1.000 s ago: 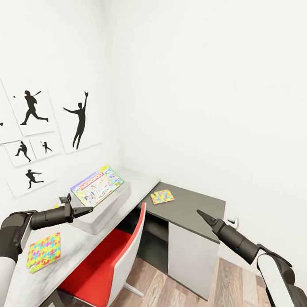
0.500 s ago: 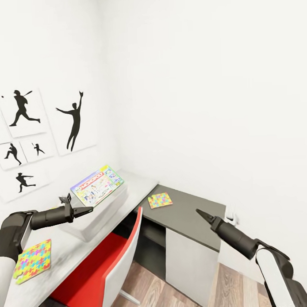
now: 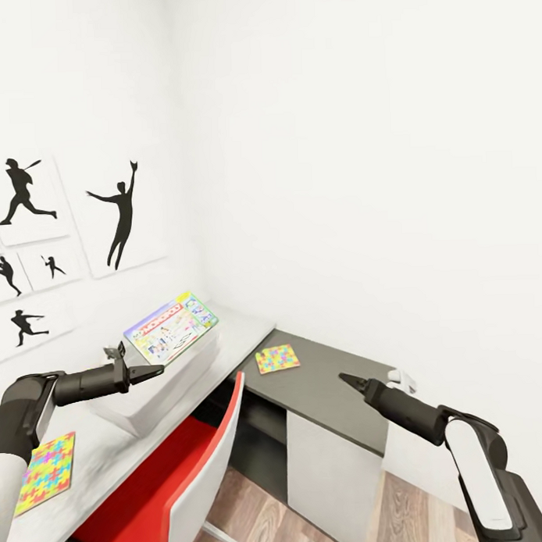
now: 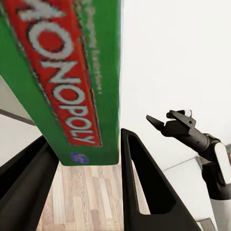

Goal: Put all the toys in the child's room - the three board games (two on the bed and one on the table), the two jigsaw puzzles on the table, and the tennis ball on the table - inside the toy box on the table in the child's room.

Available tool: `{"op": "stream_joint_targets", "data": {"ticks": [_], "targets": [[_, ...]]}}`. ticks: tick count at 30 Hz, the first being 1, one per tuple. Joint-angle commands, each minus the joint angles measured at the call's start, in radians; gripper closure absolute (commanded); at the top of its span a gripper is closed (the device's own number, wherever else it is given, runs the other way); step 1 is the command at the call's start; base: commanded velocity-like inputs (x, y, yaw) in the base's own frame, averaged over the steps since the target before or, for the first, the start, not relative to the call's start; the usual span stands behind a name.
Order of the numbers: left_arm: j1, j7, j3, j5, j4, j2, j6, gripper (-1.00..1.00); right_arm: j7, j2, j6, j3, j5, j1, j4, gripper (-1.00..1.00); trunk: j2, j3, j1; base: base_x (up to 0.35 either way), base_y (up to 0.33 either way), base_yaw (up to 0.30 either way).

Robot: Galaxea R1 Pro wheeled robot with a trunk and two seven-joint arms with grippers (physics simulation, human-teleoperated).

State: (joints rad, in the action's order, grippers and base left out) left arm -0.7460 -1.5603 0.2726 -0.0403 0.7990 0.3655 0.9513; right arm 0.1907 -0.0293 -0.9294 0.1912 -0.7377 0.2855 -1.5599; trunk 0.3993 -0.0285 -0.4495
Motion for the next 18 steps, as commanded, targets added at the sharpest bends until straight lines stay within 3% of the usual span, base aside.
{"op": "stream_joint_targets", "data": {"ticks": [1, 9, 18], "targets": [[0.0, -0.005, 0.001, -0.004, 0.0, 0.0, 0.01, 1.0, 0.01, 0.002, -0.004, 0.001, 0.009, 0.0, -0.001, -1.0, 0.001, 0.0, -0.001, 0.09, -0.08, 0.0], [0.0, -0.004, 0.001, -0.004, 0.0, 0.0, 0.01, 1.0, 0.002, 0.005, -0.003, 0.001, 0.009, 0.0, 0.0, -1.0, 0.001, 0.002, -0.001, 0.09, -0.08, 0.024], [0.0, -0.004, 0.0, -0.004, 0.0, 0.0, 0.012, 1.0, 0.002, 0.006, -0.003, 0.001, 0.009, 0.0, 0.0, -1.0, 0.001, 0.009, -0.001, 0.088, -0.015, 0.201]]}}
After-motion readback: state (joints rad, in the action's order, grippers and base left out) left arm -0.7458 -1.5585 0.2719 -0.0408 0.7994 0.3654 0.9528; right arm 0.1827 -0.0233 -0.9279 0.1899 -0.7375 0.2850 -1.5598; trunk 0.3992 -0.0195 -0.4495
